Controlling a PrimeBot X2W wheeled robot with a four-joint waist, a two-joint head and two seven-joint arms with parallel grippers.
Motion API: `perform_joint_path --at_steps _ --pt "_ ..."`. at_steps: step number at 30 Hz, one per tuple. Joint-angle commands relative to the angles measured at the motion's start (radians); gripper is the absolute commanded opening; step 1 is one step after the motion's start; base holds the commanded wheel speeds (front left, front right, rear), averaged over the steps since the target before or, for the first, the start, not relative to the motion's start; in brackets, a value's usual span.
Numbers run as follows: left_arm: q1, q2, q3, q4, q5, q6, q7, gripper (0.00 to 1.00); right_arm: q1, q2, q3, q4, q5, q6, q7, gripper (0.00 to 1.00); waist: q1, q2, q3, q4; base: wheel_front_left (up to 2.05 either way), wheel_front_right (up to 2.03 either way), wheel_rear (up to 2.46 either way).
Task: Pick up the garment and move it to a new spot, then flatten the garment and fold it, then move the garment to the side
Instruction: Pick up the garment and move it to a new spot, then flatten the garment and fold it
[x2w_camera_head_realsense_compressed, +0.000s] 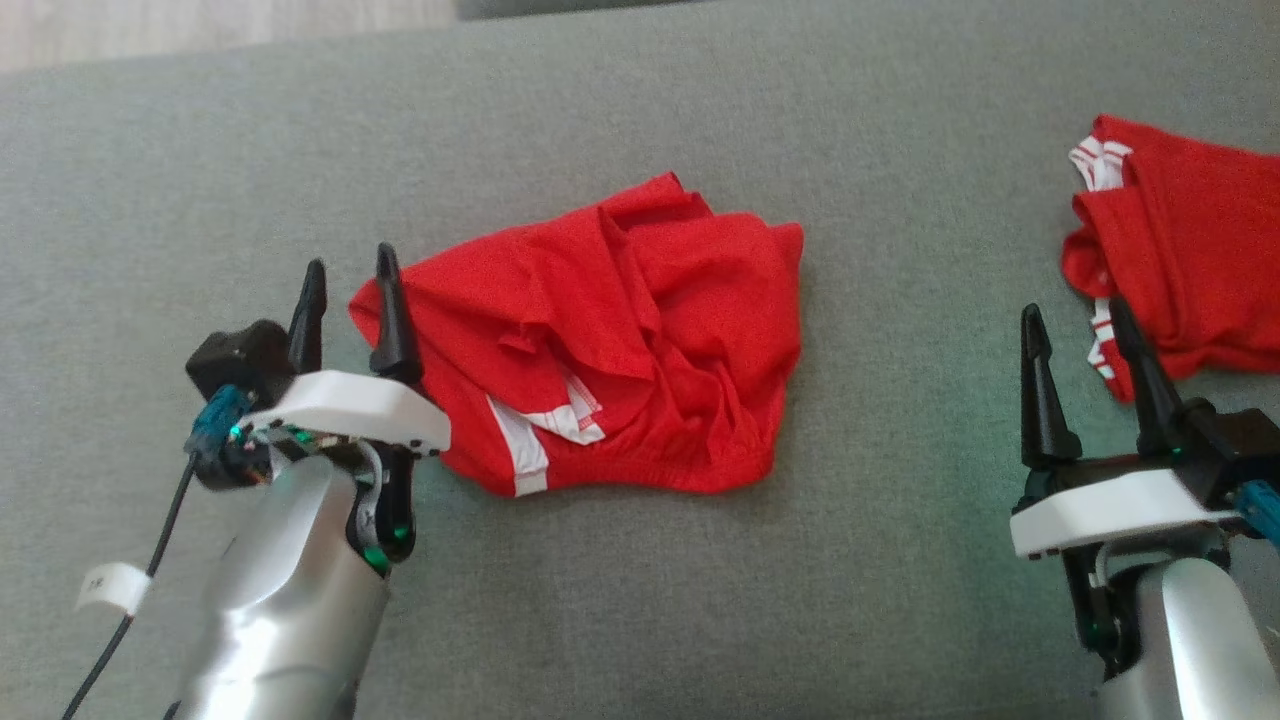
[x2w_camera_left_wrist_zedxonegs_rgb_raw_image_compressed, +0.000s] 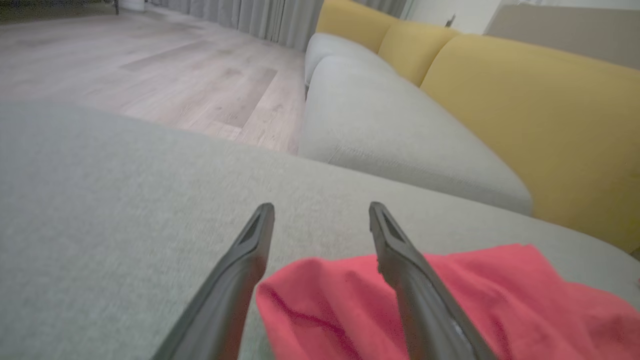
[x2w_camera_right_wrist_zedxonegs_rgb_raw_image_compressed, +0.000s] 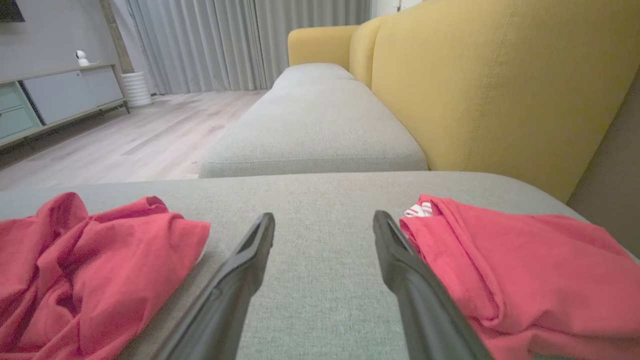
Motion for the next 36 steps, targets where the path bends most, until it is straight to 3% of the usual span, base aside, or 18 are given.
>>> perform_joint_path --at_steps 1,6,12,25,36 --pt "-0.025 0.018 0.035 -0.057 0.026 -0.012 -0.012 1.00 -0.024 -0.005 0.021 -0.026 -0.008 -0.001 -0.005 1.00 -0.0001 0.0000 -0.036 0.022 0.00 0.00 0.00" --pt "0.057 0.018 0.043 -0.139 0.076 -0.030 -0.012 1.00 -0.001 -0.005 0.020 -0.023 -0.009 -0.001 -0.002 1.00 -0.0001 0.0000 -0.109 0.055 0.00 0.00 0.00" --pt "0.173 0.038 0.061 -0.235 0.118 -0.021 -0.012 1.00 0.036 -0.005 0.021 -0.022 0.000 -0.001 -0.003 1.00 -0.0001 0.0000 -0.169 0.085 0.00 0.00 0.00" --pt "0.538 0.053 0.060 -0.458 0.158 0.066 -0.012 1.00 0.137 -0.005 0.055 0.014 0.030 -0.001 -0.028 1.00 -0.0001 0.0000 -0.236 0.112 0.00 0.00 0.00" --pt "0.576 0.047 0.033 -0.497 0.159 0.083 0.004 1.00 0.161 -0.005 0.087 0.045 0.037 -0.001 -0.038 1.00 -0.0001 0.0000 -0.246 0.119 0.00 0.00 0.00"
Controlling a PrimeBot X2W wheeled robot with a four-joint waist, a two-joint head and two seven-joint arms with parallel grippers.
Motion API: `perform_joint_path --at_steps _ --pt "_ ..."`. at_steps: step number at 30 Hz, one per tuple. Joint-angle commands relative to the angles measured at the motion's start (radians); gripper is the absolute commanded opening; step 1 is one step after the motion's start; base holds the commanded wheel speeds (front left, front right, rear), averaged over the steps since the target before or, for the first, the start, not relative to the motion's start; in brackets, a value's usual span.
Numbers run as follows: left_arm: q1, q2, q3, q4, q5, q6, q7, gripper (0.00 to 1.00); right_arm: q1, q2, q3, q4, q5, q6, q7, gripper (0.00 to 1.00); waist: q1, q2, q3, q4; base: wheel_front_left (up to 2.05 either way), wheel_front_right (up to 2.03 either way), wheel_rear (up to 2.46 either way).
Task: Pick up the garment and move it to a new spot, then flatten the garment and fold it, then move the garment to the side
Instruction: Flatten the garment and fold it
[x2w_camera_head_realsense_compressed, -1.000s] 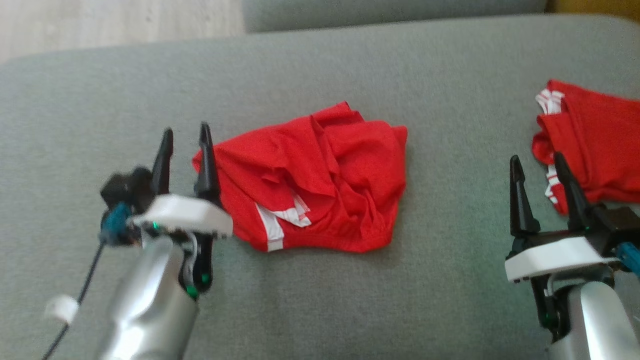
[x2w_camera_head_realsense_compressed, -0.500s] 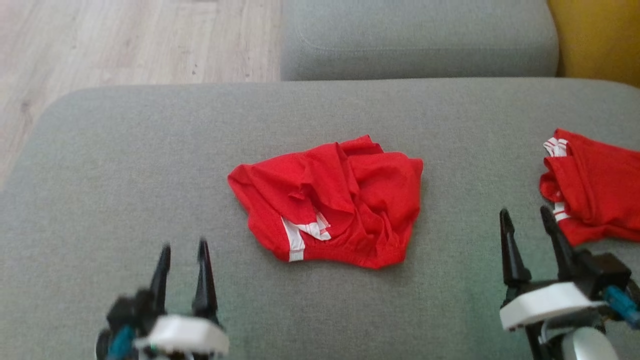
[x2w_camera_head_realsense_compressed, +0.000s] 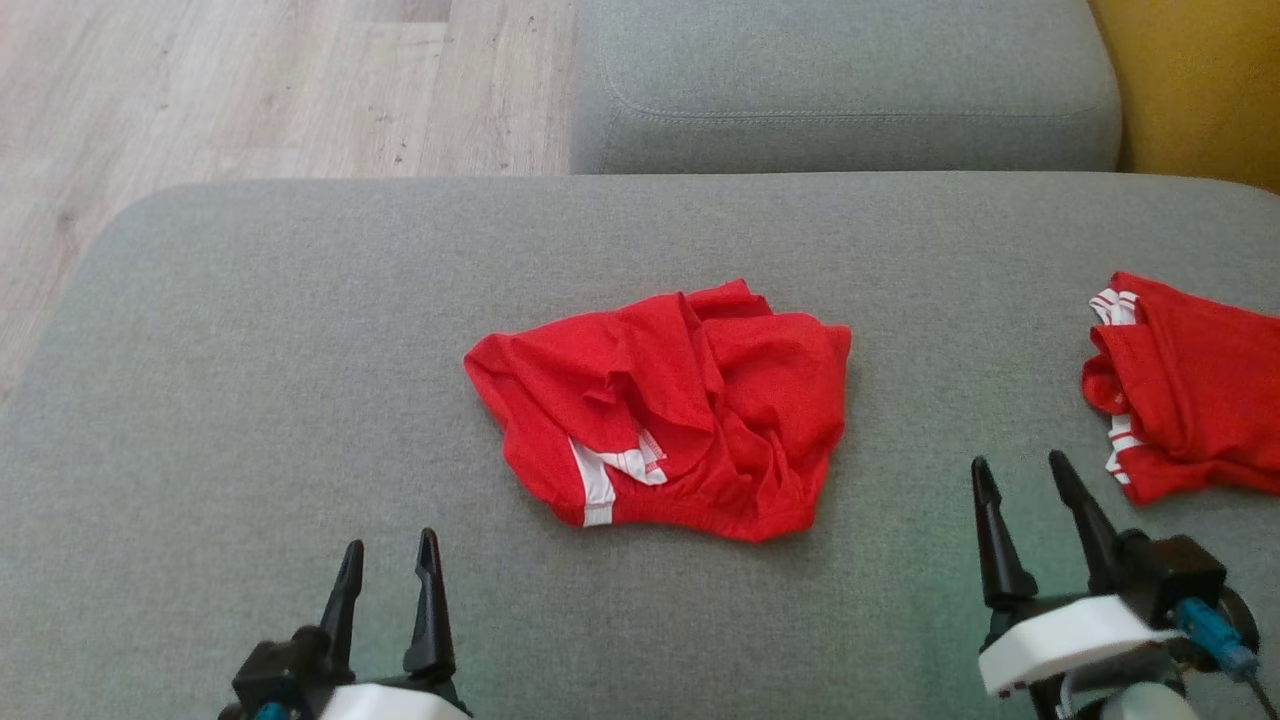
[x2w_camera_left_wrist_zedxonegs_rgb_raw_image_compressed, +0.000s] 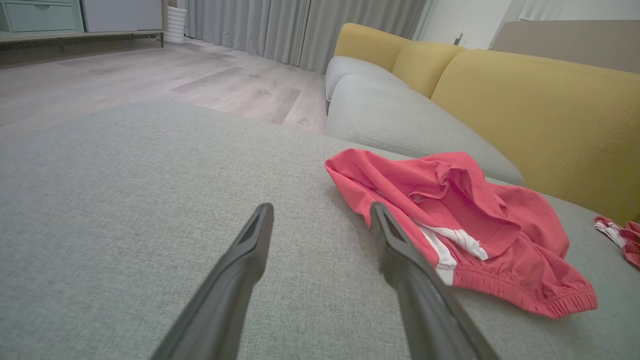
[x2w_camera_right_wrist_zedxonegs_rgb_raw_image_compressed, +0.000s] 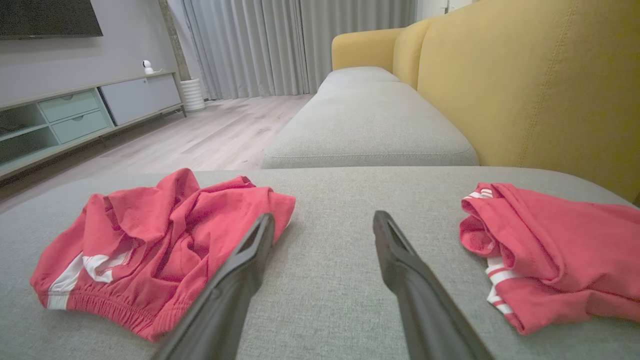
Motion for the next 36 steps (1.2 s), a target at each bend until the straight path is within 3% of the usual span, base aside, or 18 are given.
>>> perform_joint_path --at_steps 1,29,36 --pt "-0.038 0.009 0.026 -0.035 0.003 0.010 -0.001 1.00 -0.015 -0.006 0.030 -0.026 0.002 -0.001 -0.013 1.00 0.0001 -0.0001 -0.001 0.000 0.00 0.00 0.00" --pt "-0.053 0.021 -0.003 -0.066 0.012 0.021 0.010 1.00 -0.034 -0.006 0.048 -0.020 -0.015 -0.001 -0.014 1.00 0.0001 -0.0001 0.031 0.014 0.00 0.00 0.00" --pt "-0.078 0.022 -0.009 -0.094 0.023 0.025 0.007 1.00 -0.116 -0.006 0.211 -0.005 -0.044 -0.001 0.036 1.00 0.0001 -0.0001 0.073 0.062 0.00 0.00 0.00"
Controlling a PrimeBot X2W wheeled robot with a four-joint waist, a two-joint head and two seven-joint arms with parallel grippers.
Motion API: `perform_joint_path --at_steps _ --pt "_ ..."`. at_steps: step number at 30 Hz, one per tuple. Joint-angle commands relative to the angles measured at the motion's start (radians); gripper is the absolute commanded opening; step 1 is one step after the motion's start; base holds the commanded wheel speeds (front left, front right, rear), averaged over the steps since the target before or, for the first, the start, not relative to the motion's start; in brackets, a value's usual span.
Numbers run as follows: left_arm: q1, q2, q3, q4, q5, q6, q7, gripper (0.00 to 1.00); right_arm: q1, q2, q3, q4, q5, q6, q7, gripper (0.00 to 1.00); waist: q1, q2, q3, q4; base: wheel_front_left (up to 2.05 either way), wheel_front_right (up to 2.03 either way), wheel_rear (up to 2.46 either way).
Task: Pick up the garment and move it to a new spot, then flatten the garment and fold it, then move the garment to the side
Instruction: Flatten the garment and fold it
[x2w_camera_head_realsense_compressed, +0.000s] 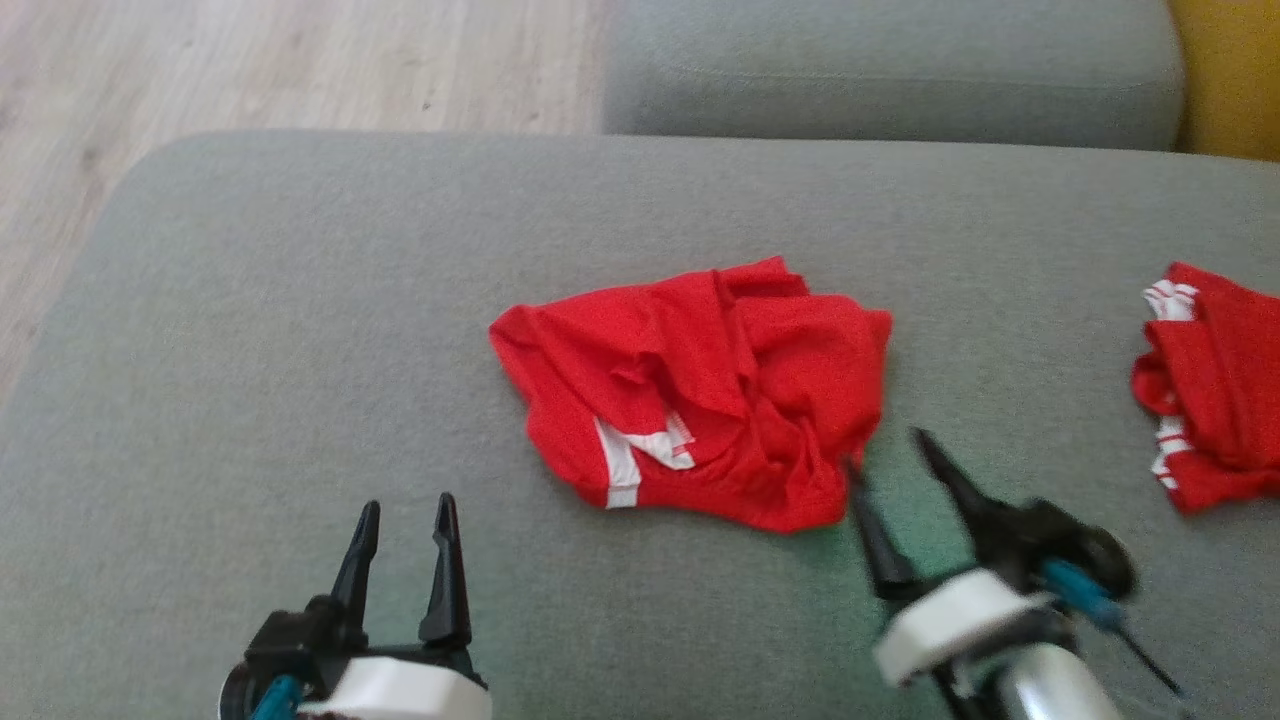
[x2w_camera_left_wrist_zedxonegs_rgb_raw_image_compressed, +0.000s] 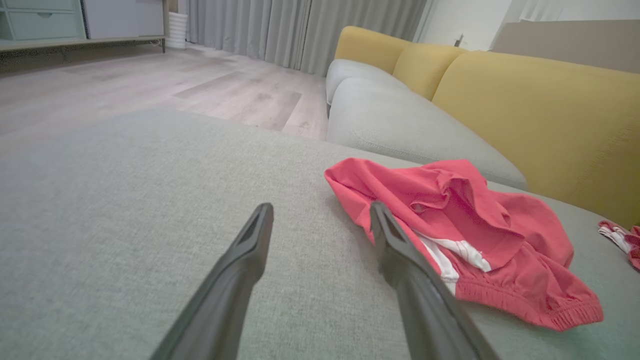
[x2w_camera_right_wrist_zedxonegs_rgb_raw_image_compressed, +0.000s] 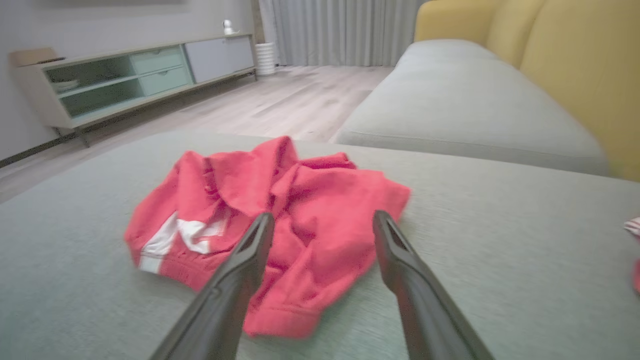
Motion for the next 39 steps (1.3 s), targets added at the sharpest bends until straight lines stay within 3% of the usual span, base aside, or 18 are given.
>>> perform_joint_path --at_steps 1,8,15,28,30,32,35,37,39 --pt "-0.052 0.008 0.023 -0.035 0.011 0.007 -0.006 1.00 -0.069 -0.005 0.062 -0.017 -0.006 -0.001 0.006 1.00 0.0000 0.0000 0.024 0.029 0.00 0.00 0.00" --pt "-0.081 -0.012 0.010 -0.032 0.015 0.005 -0.012 1.00 -0.192 -0.005 0.213 0.131 0.035 -0.001 0.043 1.00 0.0000 0.0000 0.087 0.140 0.00 0.00 0.00" --pt "-0.088 -0.030 0.019 -0.021 0.012 0.004 -0.022 1.00 -0.266 -0.005 0.218 0.282 0.076 -0.001 0.032 1.00 0.0000 0.0000 0.121 0.235 0.00 0.00 0.00" --pt "-0.086 -0.047 0.036 -0.009 0.018 -0.005 -0.030 1.00 -0.341 -0.005 0.262 0.355 0.122 -0.001 -0.007 1.00 0.0000 0.0000 0.127 0.265 0.00 0.00 0.00" --pt "-0.086 -0.050 0.038 -0.008 0.020 -0.006 -0.031 1.00 -0.351 -0.005 0.268 0.355 0.126 -0.001 -0.009 0.80 0.0000 0.0000 0.129 0.262 0.00 0.00 0.00" --pt "-0.086 -0.053 0.039 -0.007 0.021 -0.007 -0.031 1.00 -0.361 -0.005 0.273 0.358 0.129 -0.001 -0.011 0.50 0.0000 0.0000 0.131 0.258 0.00 0.00 0.00" --pt "-0.088 -0.055 0.041 -0.004 0.023 -0.011 -0.032 1.00 -0.376 -0.005 0.278 0.364 0.131 -0.001 -0.010 0.34 0.0000 0.0000 0.132 0.254 0.00 0.00 0.00" --pt "-0.089 -0.057 0.044 -0.002 0.025 -0.013 -0.032 1.00 -0.385 -0.005 0.280 0.370 0.135 -0.001 -0.007 0.00 0.0000 0.0000 0.133 0.251 0.00 0.00 0.00" --pt "-0.089 -0.058 0.046 -0.001 0.026 -0.014 -0.032 1.00 -0.395 -0.005 0.279 0.377 0.137 -0.001 -0.004 0.00 0.0000 0.0000 0.133 0.249 0.00 0.00 0.00"
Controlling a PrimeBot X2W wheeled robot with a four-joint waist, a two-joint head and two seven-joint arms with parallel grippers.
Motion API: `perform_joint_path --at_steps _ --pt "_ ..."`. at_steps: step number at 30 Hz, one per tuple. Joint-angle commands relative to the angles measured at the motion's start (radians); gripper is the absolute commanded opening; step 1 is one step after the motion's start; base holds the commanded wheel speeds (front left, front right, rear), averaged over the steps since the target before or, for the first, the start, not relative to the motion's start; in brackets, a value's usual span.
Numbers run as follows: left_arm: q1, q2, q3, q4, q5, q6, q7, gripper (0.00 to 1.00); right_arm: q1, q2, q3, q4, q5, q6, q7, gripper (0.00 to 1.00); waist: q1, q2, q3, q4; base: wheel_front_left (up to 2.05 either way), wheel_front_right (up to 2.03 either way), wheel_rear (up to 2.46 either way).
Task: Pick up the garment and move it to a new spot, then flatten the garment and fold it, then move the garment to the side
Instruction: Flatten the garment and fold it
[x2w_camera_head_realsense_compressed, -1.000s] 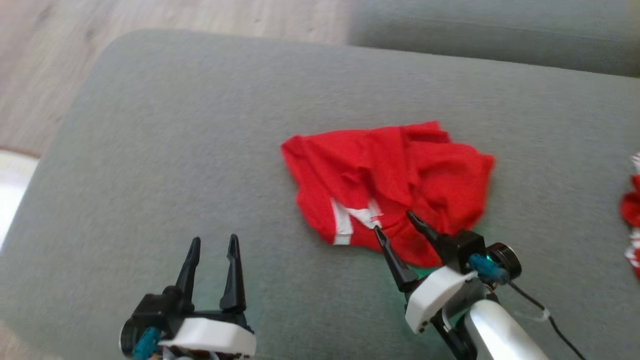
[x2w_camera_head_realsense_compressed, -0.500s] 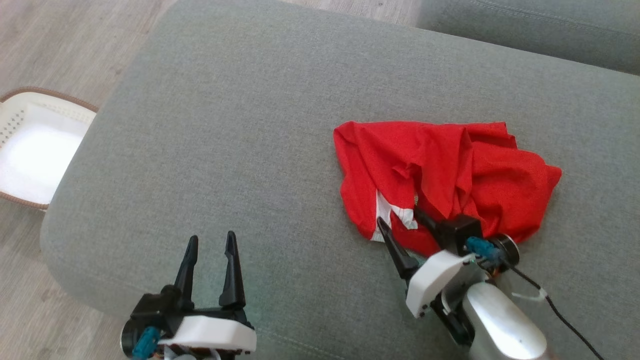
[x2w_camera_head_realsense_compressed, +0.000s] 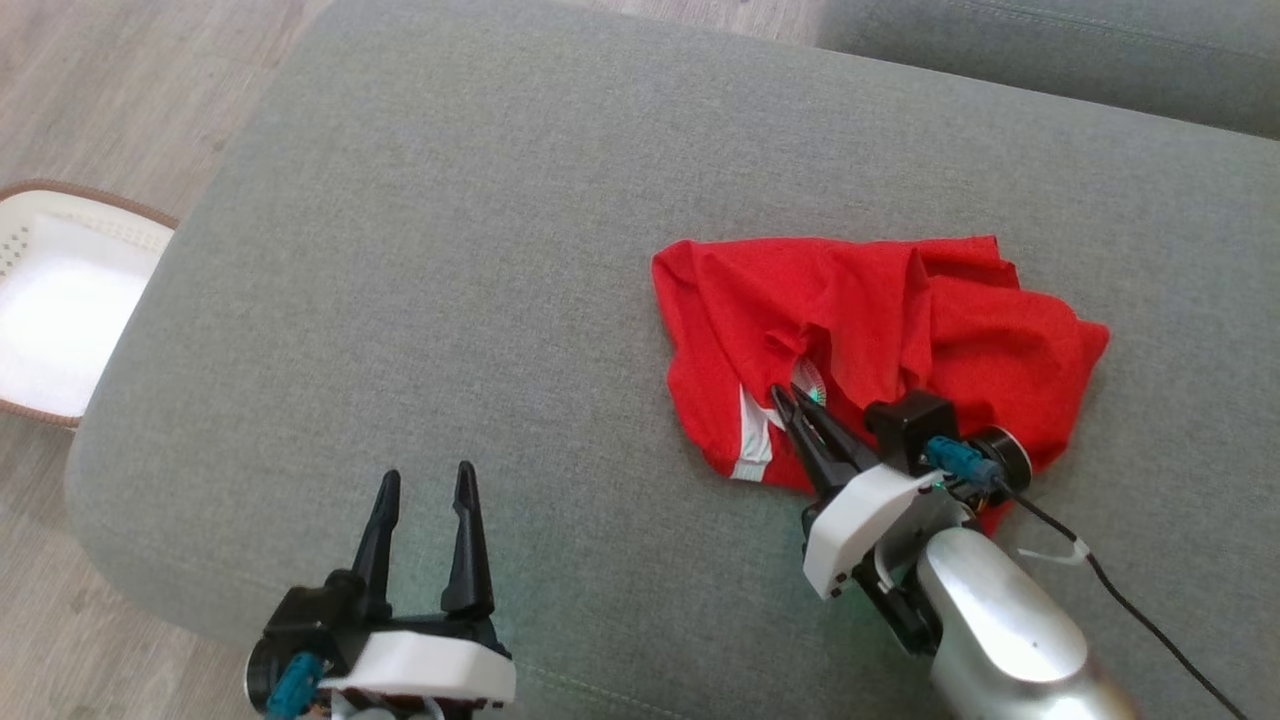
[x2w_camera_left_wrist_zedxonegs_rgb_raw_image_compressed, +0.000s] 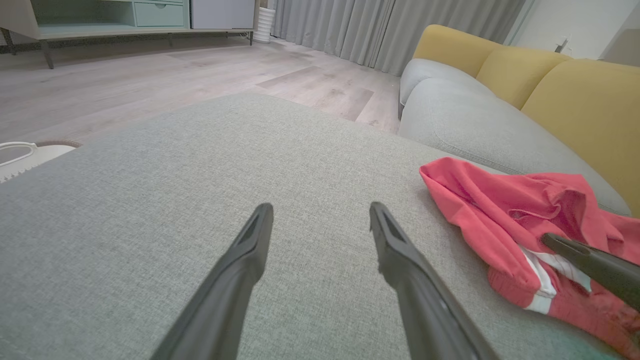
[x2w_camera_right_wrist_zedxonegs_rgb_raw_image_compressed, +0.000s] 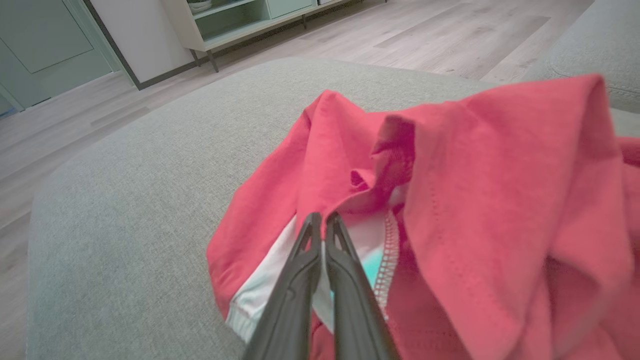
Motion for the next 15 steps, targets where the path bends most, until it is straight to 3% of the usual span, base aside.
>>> perform_joint_path --at_steps 1,10,15 --pt "-0.041 -0.002 0.041 -0.020 0.012 -0.004 -0.012 1.00 -0.037 0.005 0.018 -0.021 0.007 -0.001 -0.009 0.00 0.0000 0.0000 0.000 -0.002 0.00 0.00 0.00" --pt "-0.038 -0.005 0.055 -0.015 0.020 -0.009 -0.012 1.00 -0.097 0.005 0.015 -0.060 0.052 -0.001 -0.042 0.00 0.0000 0.0000 -0.014 -0.031 0.00 0.00 0.00" --pt "-0.033 -0.002 0.058 -0.019 0.027 -0.010 -0.012 1.00 -0.136 0.005 -0.096 -0.111 0.101 -0.001 -0.062 0.00 0.0000 0.0000 -0.035 -0.069 0.00 0.00 0.00"
